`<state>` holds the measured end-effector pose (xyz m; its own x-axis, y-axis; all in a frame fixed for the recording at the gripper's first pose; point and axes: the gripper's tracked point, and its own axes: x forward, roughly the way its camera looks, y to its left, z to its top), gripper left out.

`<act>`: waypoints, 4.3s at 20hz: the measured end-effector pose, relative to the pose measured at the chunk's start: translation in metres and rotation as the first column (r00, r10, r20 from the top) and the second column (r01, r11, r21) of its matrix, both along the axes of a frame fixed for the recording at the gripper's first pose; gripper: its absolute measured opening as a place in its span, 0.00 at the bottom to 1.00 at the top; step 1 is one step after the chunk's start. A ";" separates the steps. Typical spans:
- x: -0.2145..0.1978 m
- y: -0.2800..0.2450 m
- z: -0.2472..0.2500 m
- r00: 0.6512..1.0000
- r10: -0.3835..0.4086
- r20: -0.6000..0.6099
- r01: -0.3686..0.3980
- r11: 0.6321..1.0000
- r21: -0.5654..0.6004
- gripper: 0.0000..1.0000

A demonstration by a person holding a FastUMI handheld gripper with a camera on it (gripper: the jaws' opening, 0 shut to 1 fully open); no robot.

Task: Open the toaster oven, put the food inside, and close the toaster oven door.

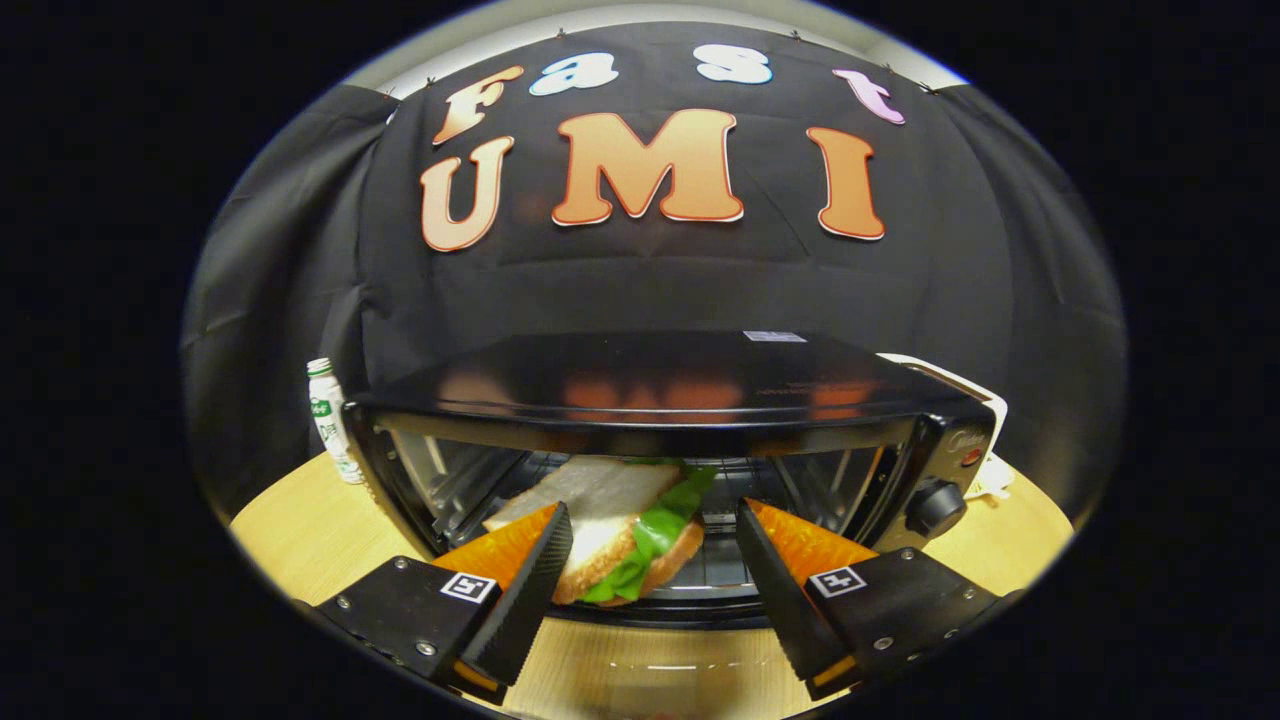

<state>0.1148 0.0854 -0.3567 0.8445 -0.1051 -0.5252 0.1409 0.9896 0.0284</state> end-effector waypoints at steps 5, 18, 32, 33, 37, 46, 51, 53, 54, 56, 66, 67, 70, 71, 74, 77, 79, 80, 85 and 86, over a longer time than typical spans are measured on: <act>-0.049 0.019 0.025 0.994 0.106 -0.002 -0.106 0.991 0.076 0.98; -0.181 0.021 0.015 0.984 0.168 -0.060 -0.144 0.947 0.288 0.98; -0.222 0.029 -0.038 0.952 0.194 -0.237 -0.108 0.936 0.334 0.97; -0.218 0.034 -0.040 0.951 0.199 -0.237 -0.110 0.934 0.341 0.97; -0.200 0.041 -0.041 0.956 0.176 -0.234 -0.098 0.945 0.311 0.97; -0.179 0.036 0.011 0.975 0.192 -0.115 -0.137 0.919 0.370 0.95; -0.136 0.015 0.044 0.987 0.155 -0.032 -0.142 0.959 0.243 0.95; -0.112 0.003 0.054 0.992 0.123 -0.010 -0.118 0.972 0.204 0.95; -0.101 -0.002 0.056 0.994 0.108 -0.002 -0.106 0.976 0.188 0.95; -0.081 -0.009 0.063 0.996 0.091 0.008 -0.091 0.980 0.175 0.95; -0.013 -0.031 0.088 0.986 0.019 0.168 -0.036 0.994 0.100 0.95; -0.006 -0.038 0.093 0.980 0.009 0.199 -0.024 0.997 0.070 0.95; -0.008 -0.051 0.104 0.968 -0.003 0.251 -0.001 1.000 0.016 0.95; -0.010 -0.052 0.116 0.961 -0.003 0.278 -0.002 1.000 0.018 0.95; -0.021 -0.050 0.159 0.946 0.011 0.325 -0.022 0.999 0.029 0.95; -0.033 -0.055 0.214 0.930 0.035 0.366 -0.035 0.999 -0.008 0.95; -0.044 -0.057 0.250 0.915 0.065 0.398 -0.052 0.998 -0.043 0.96; -0.050 -0.057 0.269 0.908 0.076 0.413 -0.056 0.997 -0.059 0.96; -0.073 -0.070 0.333 0.878 0.077 0.472 -0.038 0.995 -0.092 0.97; -0.077 -0.070 0.342 0.872 0.078 0.482 -0.043 0.996 -0.084 0.97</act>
